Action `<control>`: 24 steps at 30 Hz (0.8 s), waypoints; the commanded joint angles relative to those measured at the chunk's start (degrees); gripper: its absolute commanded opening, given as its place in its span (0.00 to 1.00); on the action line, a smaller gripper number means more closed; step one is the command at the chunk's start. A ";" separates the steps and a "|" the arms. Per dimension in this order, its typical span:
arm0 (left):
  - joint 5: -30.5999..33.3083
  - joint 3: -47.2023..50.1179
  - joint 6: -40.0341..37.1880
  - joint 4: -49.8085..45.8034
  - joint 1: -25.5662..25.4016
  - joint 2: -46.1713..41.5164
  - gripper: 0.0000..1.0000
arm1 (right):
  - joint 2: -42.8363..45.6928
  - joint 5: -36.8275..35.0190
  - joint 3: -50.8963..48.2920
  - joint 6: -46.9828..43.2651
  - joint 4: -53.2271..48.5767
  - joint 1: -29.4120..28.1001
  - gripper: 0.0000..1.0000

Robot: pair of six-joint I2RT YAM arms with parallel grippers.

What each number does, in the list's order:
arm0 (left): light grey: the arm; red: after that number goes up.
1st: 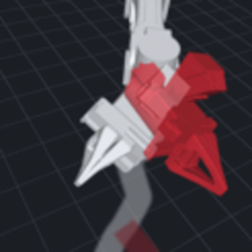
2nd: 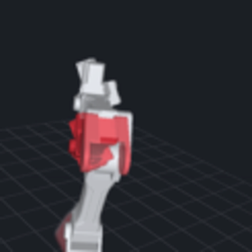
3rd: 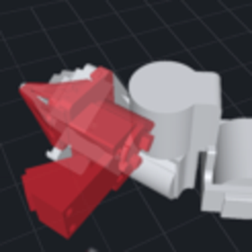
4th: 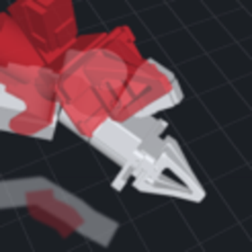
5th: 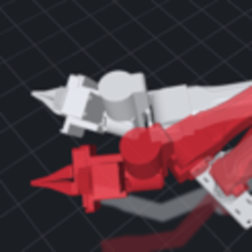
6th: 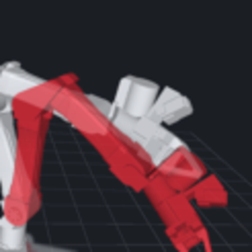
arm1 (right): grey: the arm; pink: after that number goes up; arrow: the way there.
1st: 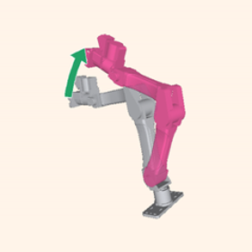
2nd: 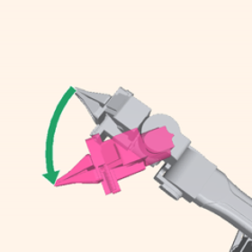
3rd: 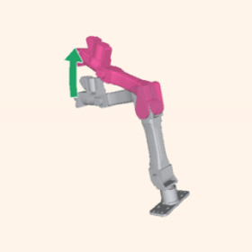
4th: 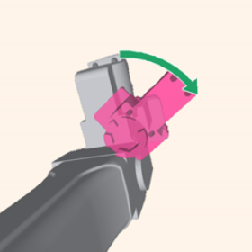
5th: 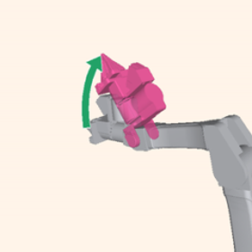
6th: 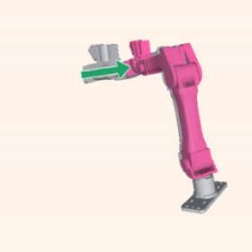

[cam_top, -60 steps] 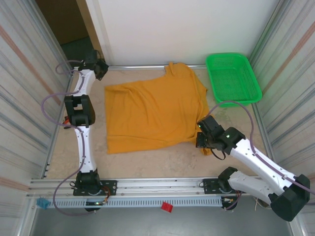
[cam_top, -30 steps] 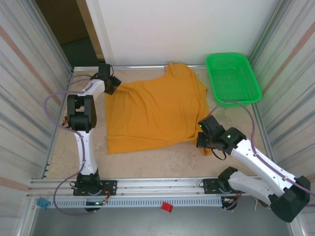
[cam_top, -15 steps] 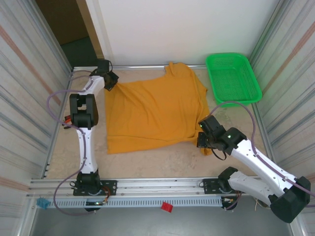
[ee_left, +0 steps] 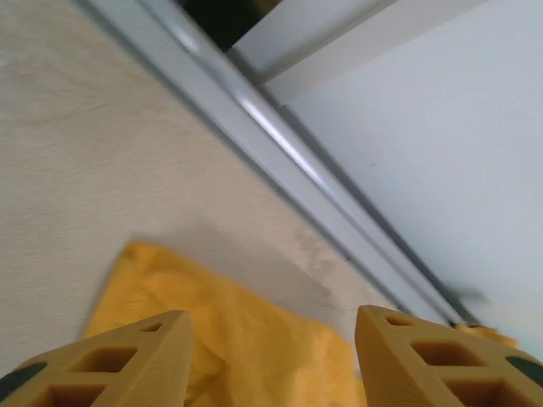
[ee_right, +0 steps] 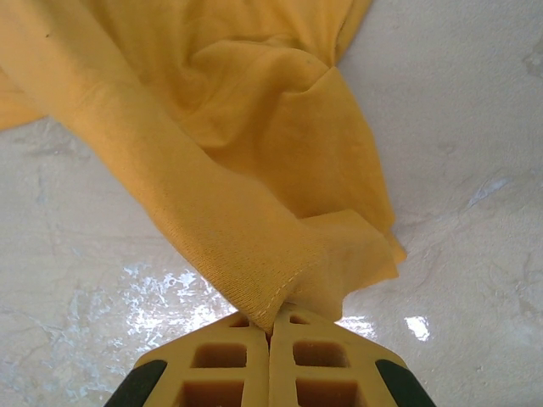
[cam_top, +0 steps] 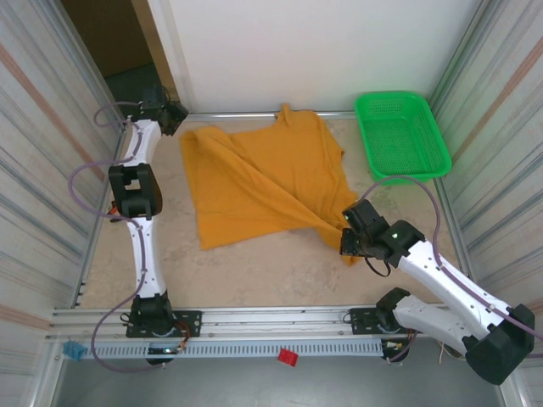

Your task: Fold the inside-out t-shirt

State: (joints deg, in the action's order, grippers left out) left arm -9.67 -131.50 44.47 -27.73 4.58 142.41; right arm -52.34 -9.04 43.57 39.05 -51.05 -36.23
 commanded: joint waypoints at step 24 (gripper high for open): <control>16.36 91.29 5.47 12.09 -20.14 -64.07 0.51 | 2.02 0.68 -1.98 -0.29 2.87 -0.07 0.00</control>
State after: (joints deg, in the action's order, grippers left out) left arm 1.26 -41.12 49.08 -18.11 -15.42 81.76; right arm -51.29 -8.78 42.00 39.00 -48.01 -36.29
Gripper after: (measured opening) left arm 0.504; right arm 0.042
